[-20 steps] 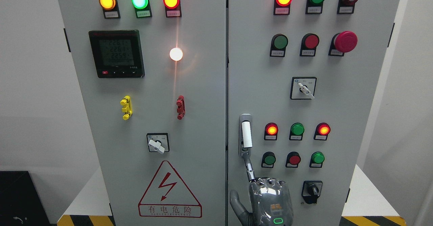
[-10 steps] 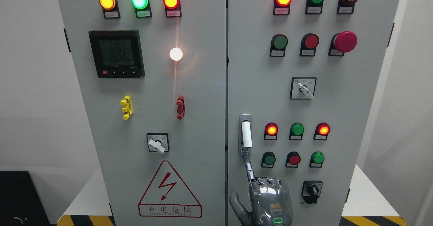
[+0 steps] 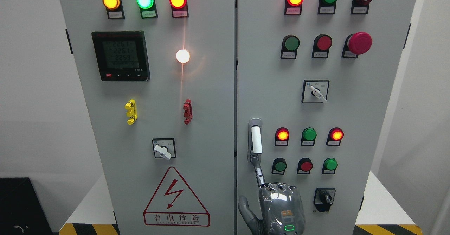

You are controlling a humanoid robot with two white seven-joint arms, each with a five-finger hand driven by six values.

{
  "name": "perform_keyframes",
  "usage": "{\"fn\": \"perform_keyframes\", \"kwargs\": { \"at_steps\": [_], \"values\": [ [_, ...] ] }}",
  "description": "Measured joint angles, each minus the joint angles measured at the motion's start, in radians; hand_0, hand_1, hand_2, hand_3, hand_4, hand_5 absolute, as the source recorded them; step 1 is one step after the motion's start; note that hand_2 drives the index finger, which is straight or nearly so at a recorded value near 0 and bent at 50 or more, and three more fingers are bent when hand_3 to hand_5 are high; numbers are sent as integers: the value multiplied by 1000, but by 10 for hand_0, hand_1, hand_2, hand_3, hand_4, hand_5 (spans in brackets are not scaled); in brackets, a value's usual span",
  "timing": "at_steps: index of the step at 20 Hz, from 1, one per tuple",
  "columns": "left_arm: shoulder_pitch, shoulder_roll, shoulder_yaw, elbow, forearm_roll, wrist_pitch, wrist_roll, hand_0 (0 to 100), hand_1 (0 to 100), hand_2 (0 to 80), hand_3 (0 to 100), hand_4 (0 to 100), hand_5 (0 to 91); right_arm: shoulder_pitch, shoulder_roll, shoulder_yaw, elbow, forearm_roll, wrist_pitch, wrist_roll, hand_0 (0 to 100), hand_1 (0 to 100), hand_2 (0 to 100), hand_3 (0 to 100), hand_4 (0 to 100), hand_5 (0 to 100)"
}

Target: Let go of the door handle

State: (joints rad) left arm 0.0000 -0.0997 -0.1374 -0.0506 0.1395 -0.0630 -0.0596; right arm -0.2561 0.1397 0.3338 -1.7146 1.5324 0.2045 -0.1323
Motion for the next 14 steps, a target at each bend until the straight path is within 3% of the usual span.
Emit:
{"fn": "perform_keyframes", "kwargs": {
  "at_steps": [14],
  "values": [
    [0,0,0,0,0,0,0,120,556,0,0,0,0,2,0,1,-26,-1,-1,-3,503,292,228,1000,1000,1000]
  ]
}}
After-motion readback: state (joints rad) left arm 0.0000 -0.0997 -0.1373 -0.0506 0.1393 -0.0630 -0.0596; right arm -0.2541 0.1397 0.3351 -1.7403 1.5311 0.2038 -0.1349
